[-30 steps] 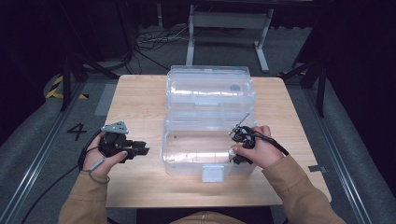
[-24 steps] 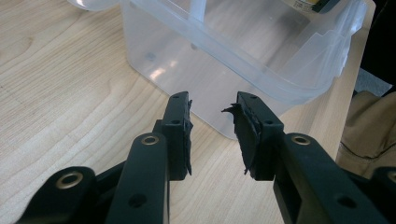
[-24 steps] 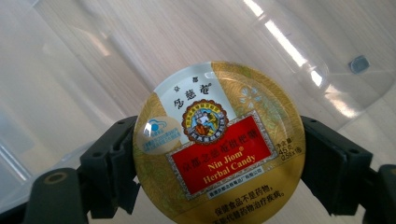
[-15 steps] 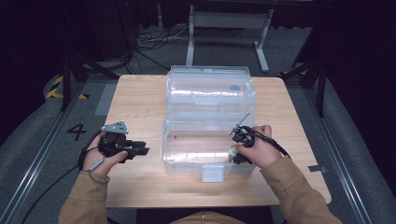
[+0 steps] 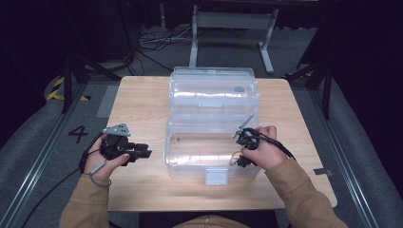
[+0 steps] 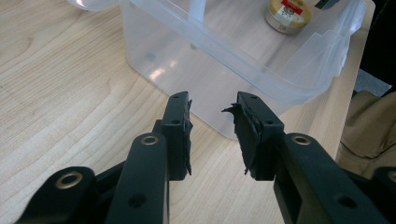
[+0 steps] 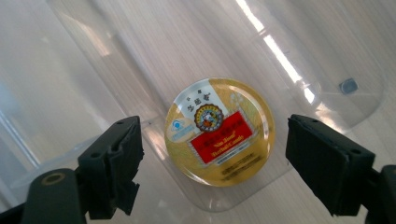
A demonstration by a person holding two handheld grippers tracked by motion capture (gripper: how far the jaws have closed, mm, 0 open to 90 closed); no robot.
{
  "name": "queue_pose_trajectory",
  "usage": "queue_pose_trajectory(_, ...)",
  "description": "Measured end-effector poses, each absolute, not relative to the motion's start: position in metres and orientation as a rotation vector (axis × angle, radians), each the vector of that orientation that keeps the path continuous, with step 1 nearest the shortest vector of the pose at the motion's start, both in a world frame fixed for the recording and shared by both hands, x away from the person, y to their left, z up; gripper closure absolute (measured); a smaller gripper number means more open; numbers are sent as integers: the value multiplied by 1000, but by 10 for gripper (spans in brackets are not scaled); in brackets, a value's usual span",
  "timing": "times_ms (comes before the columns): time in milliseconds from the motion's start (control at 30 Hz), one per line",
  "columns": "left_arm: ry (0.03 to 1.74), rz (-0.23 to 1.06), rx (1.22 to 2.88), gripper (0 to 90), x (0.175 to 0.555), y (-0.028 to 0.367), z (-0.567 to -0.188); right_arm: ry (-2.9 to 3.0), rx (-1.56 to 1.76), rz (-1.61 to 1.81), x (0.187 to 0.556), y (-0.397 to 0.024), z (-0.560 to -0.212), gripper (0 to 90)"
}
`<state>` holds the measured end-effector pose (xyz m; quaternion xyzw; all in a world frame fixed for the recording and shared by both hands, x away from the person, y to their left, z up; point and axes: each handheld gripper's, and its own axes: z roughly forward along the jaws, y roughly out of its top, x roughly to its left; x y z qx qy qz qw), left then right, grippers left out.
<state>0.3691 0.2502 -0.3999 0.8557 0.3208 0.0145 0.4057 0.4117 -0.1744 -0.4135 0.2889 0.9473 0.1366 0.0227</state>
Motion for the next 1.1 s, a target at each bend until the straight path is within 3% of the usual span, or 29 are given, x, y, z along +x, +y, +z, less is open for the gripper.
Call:
queue_pose_trajectory(433, 807, 36, 2158, 651, 369, 250, -400, 2928, 928, 484, 411, -180, -412, 197)
queue_pose_trajectory(1100, 795, 29, 2160, 642, 372, 245, -400, 2773, 1014, 893, 401, -208, -393, 209)
